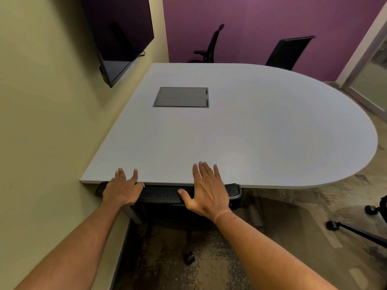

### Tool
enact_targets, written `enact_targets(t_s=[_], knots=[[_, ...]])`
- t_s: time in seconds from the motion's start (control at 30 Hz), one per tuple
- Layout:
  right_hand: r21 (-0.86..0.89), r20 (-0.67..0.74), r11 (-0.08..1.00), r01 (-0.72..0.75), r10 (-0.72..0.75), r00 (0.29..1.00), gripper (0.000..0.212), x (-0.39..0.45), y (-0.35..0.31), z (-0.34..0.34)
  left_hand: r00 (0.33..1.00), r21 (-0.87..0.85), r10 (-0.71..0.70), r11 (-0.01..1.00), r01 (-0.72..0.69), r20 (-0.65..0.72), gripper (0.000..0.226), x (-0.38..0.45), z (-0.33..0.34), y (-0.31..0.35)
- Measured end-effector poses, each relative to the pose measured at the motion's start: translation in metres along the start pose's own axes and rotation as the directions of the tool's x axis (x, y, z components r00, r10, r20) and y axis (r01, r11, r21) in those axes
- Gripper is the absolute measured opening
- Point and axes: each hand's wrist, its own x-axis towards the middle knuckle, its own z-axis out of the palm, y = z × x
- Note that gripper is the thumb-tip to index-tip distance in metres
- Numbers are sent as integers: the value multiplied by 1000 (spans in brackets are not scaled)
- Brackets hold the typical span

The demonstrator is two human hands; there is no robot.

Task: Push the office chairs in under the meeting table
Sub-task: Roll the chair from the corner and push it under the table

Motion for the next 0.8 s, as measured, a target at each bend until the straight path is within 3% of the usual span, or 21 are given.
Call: enact_targets(t_s=[0.3, 0.8], knots=[[-6, -19, 1000, 5, -5, 1000, 96, 19, 0, 7, 998, -1, -3, 1000, 3, -66, 65, 11, -4, -1], [13, -25, 999, 39, -39, 999, 94, 25, -18, 11, 996, -62, -83, 995, 81, -22, 62, 13, -7, -14]])
